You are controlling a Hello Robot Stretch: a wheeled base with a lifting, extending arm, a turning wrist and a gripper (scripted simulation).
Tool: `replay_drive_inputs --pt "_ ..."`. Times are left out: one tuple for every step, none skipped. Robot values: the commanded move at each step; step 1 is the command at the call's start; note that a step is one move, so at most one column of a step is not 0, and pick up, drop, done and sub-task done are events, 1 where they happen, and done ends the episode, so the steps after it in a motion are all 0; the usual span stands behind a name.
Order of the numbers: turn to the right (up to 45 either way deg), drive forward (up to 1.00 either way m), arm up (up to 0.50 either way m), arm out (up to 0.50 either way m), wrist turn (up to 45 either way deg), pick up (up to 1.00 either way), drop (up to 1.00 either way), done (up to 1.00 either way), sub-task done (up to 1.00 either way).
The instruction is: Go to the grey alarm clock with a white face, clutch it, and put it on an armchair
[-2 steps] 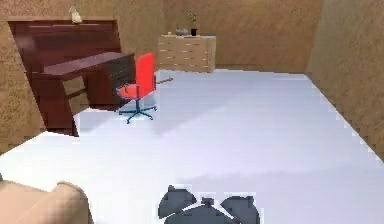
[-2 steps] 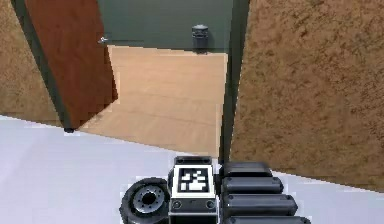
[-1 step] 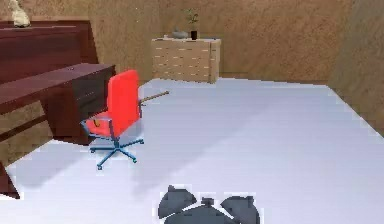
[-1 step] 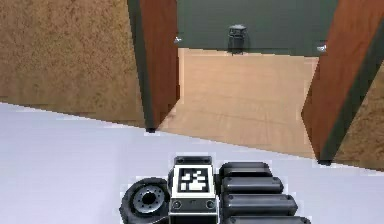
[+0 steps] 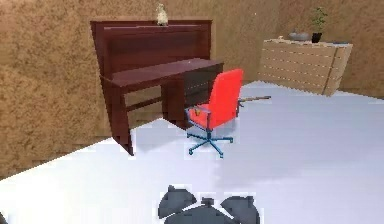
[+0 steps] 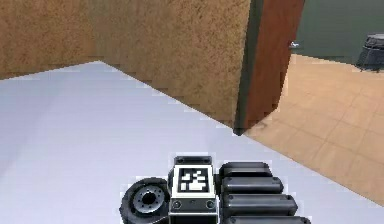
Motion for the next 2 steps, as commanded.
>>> replay_drive_inputs --pt "0.0 0.05 0.00 0.00 0.0 0.00 0.00 0.00 0.00" --pt "-9.0 0.00 0.00 0.00 0.0 0.00 0.00 0.00 0.00"
